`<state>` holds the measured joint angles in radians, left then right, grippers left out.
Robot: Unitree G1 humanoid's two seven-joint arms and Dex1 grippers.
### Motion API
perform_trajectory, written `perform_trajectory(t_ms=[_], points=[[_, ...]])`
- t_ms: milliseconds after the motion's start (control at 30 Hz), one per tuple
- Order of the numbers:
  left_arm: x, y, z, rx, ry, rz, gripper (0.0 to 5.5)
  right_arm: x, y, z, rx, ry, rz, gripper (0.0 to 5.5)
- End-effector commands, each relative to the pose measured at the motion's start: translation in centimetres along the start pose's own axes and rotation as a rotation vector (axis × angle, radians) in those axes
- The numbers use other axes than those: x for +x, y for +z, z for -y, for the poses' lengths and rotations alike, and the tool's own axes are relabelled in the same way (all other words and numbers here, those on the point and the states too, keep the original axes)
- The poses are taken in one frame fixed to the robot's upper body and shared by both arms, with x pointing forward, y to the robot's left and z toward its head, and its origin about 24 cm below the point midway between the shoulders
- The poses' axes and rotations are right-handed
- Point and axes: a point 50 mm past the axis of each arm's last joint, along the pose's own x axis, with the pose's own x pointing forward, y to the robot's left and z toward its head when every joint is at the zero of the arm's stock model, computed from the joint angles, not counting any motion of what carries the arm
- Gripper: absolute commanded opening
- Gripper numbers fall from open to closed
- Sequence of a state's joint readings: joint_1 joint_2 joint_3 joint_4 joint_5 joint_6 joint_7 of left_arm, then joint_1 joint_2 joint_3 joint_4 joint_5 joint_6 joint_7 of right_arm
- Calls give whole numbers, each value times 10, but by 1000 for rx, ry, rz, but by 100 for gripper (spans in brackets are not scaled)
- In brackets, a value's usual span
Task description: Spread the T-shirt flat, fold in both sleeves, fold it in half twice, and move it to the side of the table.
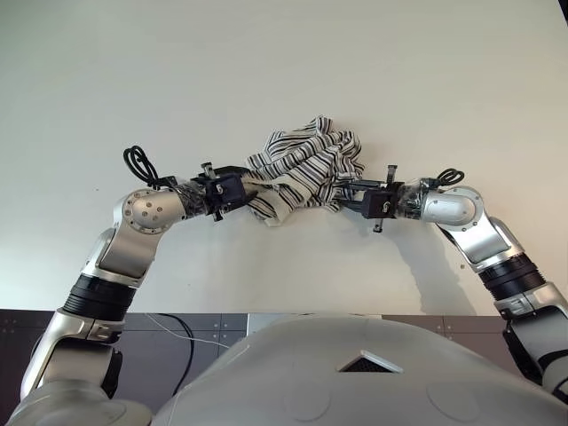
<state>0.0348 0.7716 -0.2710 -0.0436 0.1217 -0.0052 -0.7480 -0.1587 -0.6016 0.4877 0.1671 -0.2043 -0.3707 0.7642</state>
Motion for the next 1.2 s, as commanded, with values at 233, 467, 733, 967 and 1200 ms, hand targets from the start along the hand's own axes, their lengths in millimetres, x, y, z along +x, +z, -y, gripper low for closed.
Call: perform_trajectory(t_ms=[233, 467, 733, 967, 1200], points=[[4, -27, 26, -222, -98, -125, 230, -36, -23, 33, -2, -40, -62, 135], [-12, 1, 75, -238, -400, -47, 230, -6, 18, 15, 134, 62, 151, 135], [-19, 20, 74, -300, -433, 5, 230, 9, 6, 2, 135, 136, 77, 135], [-12, 33, 53, -374, -343, 75, 230, 3, -17, -4, -66, 294, -114, 135], [-12, 4, 48, -397, -277, -32, 230, -42, -48, 21, -201, 319, -339, 135]])
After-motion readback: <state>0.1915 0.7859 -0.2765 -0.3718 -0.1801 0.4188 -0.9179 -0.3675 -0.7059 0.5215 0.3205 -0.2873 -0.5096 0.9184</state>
